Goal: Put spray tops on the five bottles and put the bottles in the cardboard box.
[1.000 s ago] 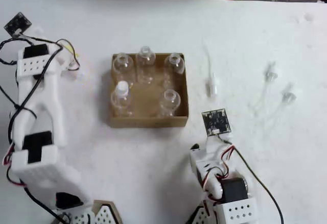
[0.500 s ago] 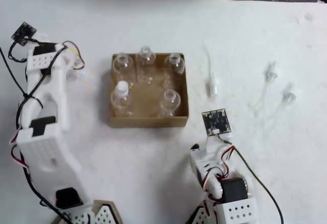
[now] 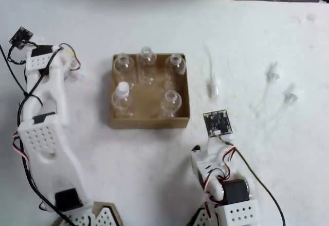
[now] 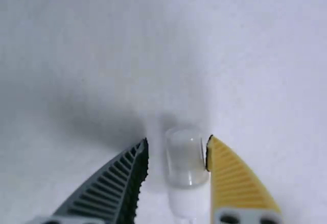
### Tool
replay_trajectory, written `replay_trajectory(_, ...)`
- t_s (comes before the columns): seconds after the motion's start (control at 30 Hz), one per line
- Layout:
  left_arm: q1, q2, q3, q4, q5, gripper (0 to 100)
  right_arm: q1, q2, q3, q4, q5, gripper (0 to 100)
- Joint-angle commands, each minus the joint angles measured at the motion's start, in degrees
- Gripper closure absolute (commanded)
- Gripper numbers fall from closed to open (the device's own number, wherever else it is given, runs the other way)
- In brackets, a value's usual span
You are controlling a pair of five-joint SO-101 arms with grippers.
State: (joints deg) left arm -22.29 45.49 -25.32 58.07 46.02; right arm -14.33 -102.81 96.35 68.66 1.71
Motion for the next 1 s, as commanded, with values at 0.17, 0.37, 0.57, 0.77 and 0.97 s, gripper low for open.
replay_trajectory(0.17, -0.3, -0.1, -4.9, 1.1, 0.2, 82, 0.4, -0.3, 0.5, 0.3, 0.6, 83.6)
replay_trajectory(0.37, -0.3, -0.7, -4.9, 2.0, 0.4, 82, 0.4, -0.3, 0.5, 0.3, 0.6, 83.6)
replay_trajectory(0.57, 0.1, -0.7, -4.9, 2.0, 0.3, 82, 0.4, -0.3, 0.5, 0.3, 0.6, 83.6)
replay_trajectory(0.77, 0.0, -0.7, -4.9, 2.0, 0.2, 82, 0.4, -0.3, 0.5, 0.3, 0.6, 83.6)
replay_trajectory(0.97, 0.1, -0.7, -4.9, 2.0, 0.2, 82, 0.4, -0.3, 0.5, 0.3, 0.6, 83.6)
